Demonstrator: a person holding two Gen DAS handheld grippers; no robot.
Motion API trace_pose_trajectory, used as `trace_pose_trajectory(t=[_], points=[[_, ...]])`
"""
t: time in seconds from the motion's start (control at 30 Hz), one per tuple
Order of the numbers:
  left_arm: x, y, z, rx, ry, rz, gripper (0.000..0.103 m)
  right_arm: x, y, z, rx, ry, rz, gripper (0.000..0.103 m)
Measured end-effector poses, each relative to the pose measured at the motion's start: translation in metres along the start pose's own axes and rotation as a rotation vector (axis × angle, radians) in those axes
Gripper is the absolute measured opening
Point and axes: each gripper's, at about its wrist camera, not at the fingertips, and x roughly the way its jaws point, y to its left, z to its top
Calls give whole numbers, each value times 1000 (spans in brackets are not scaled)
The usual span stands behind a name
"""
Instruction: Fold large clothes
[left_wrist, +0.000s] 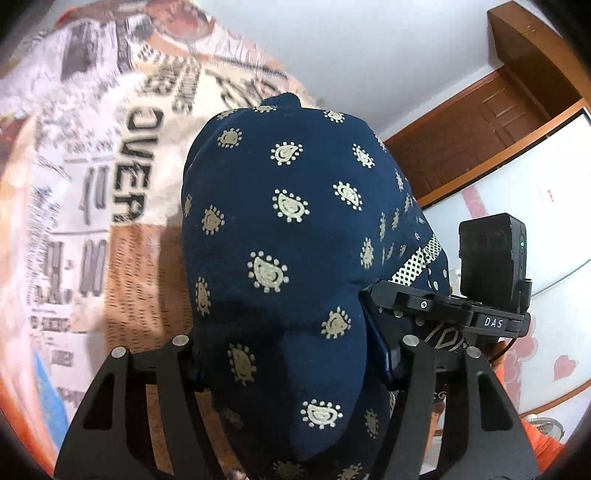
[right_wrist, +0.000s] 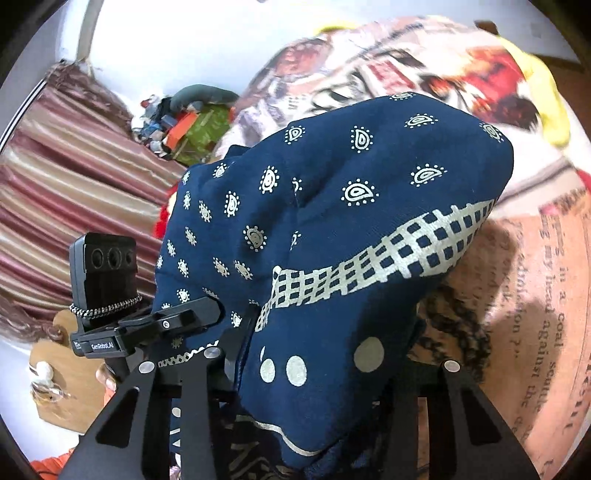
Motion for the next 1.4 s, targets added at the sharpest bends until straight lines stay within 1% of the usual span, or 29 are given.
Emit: trace_pose_trajectory(t=[0.13, 0.17, 0.27, 0.3, 0.37, 0.43, 0.53, 0.63, 0.67, 0.77, 0.9, 1.07, 1.2, 1.3, 1.4], points=[[-53, -2, -5, 19, -66, 7, 64, -7, 40, 6, -60, -32, 4, 40], [-58, -4, -4, 22, -77, 10, 64, -9, 51, 7, -78, -42, 6, 40], [-95, -1, -9, 33, -125, 24, 64, -11, 80, 9, -117, -64, 20, 40], [-96, 0, -3, 33, -136, 30, 64, -10, 88, 9, -128, -68, 24, 40], [-118, 6, -3, 31, -163, 39, 64, -6, 109, 10, -155, -77, 33, 40], [-126, 15, 3, 21, -179, 48, 64, -1, 125, 11, -173, -81, 42, 40], [-149, 31, -3, 3, -202, 66, 64, 16, 153, 13, -194, -77, 58, 40], [-167, 57, -11, -26, -217, 91, 64, 36, 172, 11, -202, -58, 75, 40], [-168, 62, -12, -35, -219, 96, 64, 44, 178, 11, -203, -49, 79, 40], [-177, 92, -23, -88, -215, 107, 64, 72, 192, 8, -207, -11, 89, 40], [-175, 131, -35, -154, -190, 118, 64, 116, 202, 5, -200, 55, 90, 40], [-158, 178, -52, -231, -133, 129, 64, 172, 193, -2, -159, 149, 75, 40], [-137, 213, -66, -291, -82, 132, 64, 214, 180, -4, -117, 222, 51, 40], [-124, 219, -73, -264, -48, 148, 64, 241, 167, -10, -90, 276, 20, 40], [-118, 217, -78, -211, -41, 180, 66, 255, 161, -16, -113, 307, -29, 40]])
